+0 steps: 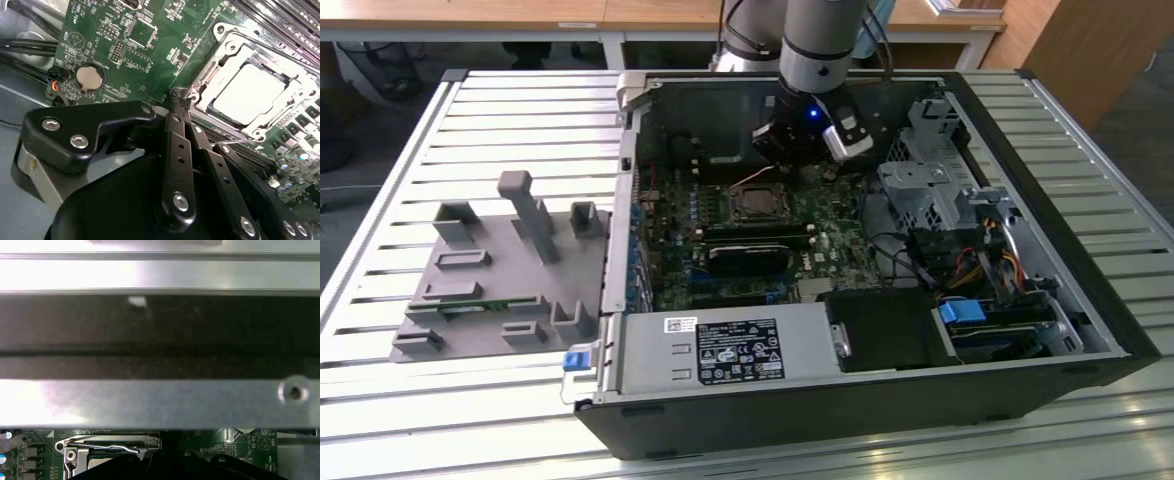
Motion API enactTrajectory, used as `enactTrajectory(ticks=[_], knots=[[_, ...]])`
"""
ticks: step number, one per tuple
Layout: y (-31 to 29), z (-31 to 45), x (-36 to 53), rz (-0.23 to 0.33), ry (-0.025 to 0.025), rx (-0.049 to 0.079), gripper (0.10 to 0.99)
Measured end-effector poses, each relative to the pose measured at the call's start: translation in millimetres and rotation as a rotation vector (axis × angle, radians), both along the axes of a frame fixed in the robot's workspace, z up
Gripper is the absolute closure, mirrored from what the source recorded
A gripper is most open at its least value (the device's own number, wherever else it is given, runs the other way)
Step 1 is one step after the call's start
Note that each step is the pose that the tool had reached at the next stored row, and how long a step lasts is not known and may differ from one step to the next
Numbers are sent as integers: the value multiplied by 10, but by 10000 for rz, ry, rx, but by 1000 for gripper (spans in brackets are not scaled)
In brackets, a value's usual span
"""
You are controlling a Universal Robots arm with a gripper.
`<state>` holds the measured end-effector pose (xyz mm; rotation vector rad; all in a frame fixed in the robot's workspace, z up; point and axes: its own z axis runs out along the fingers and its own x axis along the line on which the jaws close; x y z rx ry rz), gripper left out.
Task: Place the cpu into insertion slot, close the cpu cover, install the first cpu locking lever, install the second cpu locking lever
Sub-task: 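Install the first cpu locking lever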
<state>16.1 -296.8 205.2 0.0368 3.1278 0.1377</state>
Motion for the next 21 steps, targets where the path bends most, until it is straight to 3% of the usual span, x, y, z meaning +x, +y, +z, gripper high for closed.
enactTrajectory(ticks=[3, 7, 11, 13, 15, 16, 18, 21], knots=[[0, 26, 0, -1, 1, -3, 969], [0, 198, 0, -1, 1, -3, 969], [-1, 203, -1, 0, 1, -1, 969], [-24, 261, -18, 0, 12, -1, 969], [-77, 395, -60, -1, 37, 4, 969], [-119, 502, -93, -2, 58, 4, 969], [-220, 758, -172, -3, 107, 7, 969], [-394, 1199, -308, -6, 191, 13, 969]])
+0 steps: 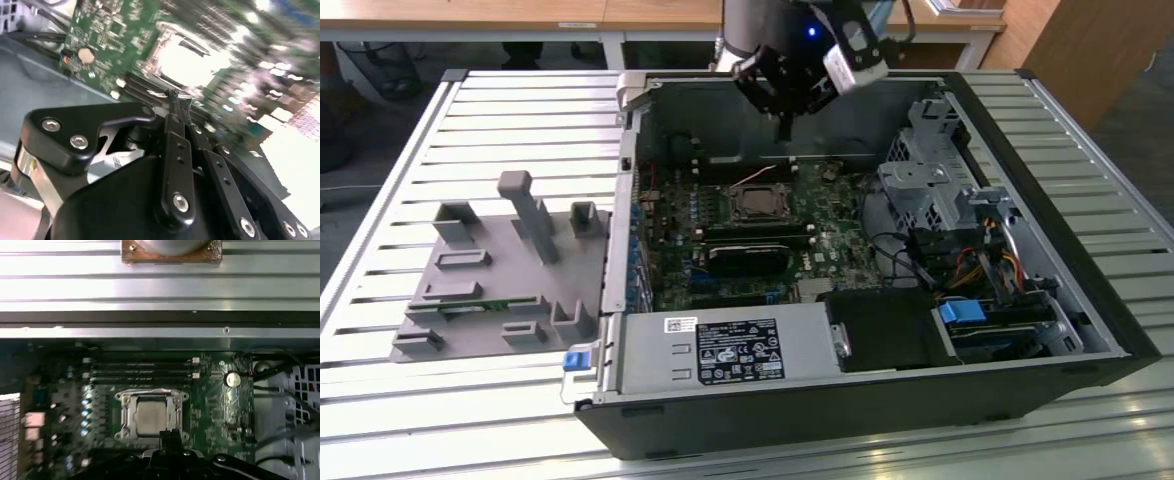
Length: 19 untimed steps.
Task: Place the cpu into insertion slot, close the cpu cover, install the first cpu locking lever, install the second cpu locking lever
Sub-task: 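Install the first cpu locking lever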
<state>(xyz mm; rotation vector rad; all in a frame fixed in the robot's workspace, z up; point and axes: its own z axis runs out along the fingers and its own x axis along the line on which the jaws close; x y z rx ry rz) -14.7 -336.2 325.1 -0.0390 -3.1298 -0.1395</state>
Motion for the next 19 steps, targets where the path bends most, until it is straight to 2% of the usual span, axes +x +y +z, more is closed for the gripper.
enactTrajectory(ticks=[2, 3, 5, 6, 19], knots=[[-98, 248, -76, -1, 48, 4, 969], [-133, 339, -104, -2, 65, 6, 969], [-183, 463, -143, -3, 89, 7, 969], [-195, 495, -153, -3, 94, 7, 969], [-200, 507, -156, -3, 97, 8, 980]])
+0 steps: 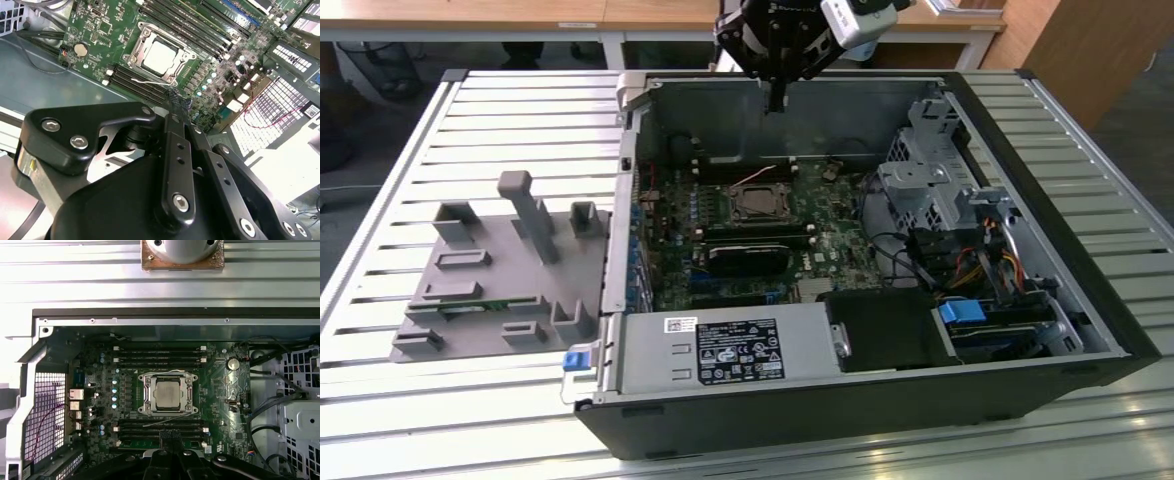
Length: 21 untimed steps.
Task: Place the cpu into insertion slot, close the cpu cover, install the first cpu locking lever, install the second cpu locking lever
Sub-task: 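Install the first cpu locking lever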
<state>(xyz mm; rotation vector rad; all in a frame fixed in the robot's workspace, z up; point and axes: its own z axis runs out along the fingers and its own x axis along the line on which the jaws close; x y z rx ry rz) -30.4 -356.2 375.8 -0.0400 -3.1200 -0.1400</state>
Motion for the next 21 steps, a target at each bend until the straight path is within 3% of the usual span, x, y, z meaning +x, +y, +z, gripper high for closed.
enactTrajectory(ticks=[21], knots=[[0, -140, 0, 0, 1, -1, 980]])
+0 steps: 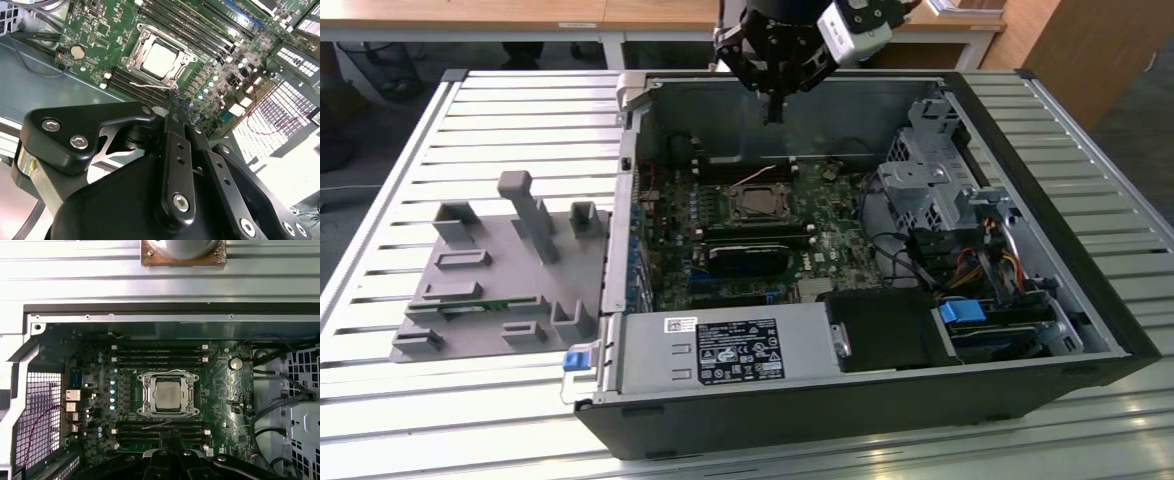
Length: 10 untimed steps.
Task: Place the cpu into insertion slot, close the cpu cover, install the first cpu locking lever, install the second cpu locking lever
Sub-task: 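Install the first cpu locking lever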
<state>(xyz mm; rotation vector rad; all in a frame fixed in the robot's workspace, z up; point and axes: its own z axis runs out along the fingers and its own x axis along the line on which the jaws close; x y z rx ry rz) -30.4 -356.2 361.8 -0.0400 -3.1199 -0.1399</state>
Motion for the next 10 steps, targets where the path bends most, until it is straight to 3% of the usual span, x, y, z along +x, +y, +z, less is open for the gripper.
enactTrajectory(ticks=[10], knots=[[0, -63, 0, 0, 0, 1, 980]])
